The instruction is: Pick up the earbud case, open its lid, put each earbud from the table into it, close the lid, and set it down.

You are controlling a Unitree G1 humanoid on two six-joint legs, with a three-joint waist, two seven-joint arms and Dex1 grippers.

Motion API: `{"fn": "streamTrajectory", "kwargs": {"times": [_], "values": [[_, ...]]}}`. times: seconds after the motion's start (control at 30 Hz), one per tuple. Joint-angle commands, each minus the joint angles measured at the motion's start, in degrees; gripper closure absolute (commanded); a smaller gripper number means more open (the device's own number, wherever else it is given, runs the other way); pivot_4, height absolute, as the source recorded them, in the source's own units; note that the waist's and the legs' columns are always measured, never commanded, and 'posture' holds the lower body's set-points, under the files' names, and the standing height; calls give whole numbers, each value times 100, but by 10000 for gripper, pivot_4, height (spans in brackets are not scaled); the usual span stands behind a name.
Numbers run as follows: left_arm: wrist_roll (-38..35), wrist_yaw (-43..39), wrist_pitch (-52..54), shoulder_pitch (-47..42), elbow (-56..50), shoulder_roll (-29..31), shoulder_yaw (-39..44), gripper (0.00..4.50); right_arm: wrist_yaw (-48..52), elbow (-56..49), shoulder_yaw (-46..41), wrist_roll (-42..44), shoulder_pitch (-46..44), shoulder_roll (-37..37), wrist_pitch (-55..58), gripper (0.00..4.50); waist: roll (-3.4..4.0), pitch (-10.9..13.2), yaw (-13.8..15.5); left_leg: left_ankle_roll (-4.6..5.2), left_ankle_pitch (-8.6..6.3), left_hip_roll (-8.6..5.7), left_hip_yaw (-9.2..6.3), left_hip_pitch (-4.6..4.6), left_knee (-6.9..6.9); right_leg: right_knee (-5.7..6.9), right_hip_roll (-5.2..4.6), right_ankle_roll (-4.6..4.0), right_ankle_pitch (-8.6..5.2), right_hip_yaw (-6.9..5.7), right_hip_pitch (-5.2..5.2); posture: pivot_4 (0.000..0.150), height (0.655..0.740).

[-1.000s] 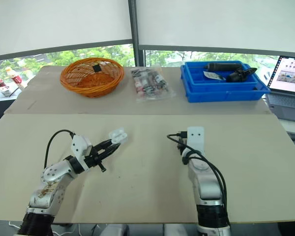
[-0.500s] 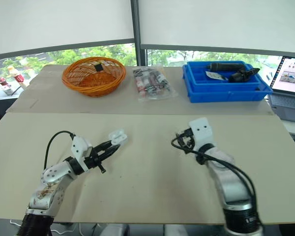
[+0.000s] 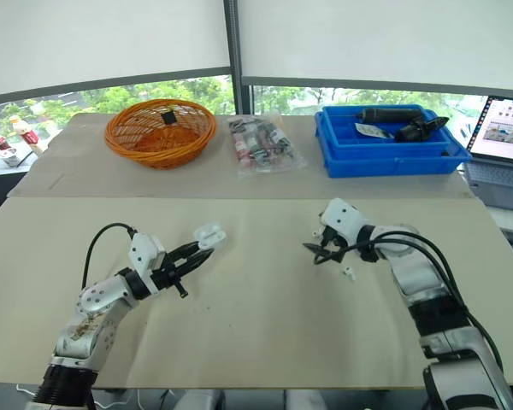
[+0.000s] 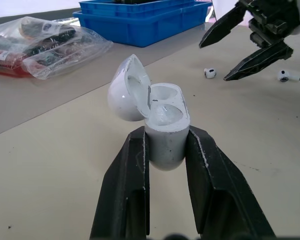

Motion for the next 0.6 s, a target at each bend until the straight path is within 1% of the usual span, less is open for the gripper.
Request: {"fn": "streamTrajectory", "kwargs": {"times": [0.03,0.2,0.3,0.5,0.6], "values": [[12,-46,-138,-51,-46,16,12,39928,111,784,4,-169,-409,45,-490,0,1,1,8,0,0,0,0,0,0,0,-1,0,0,0,-1,1500,7136],[25,-78,-195,-62,19,13,4,39928,175,1664,-74,-161,-794,232,-427,0,1,0,13,0,0,0,0,0,1,2,-1,-1,1,0,0,1500,7136],[28,-95,-218,-52,27,8,-3,39928,275,1835,-209,-5,-834,316,39,0,1,0,11,0,0,0,-1,1,1,3,-1,-1,1,-1,1,1500,7136],[32,-135,-217,-42,16,23,2,39928,950,1288,-235,235,-589,155,779,0,1,0,33,0,0,0,-1,1,1,3,-2,-1,1,-2,2,1500,7136],[40,-151,-202,-75,28,25,-5,39928,1138,912,-232,271,-426,64,886,0,2,0,28,0,0,0,-2,1,1,2,-2,-1,1,-2,2,1500,7136]]}}
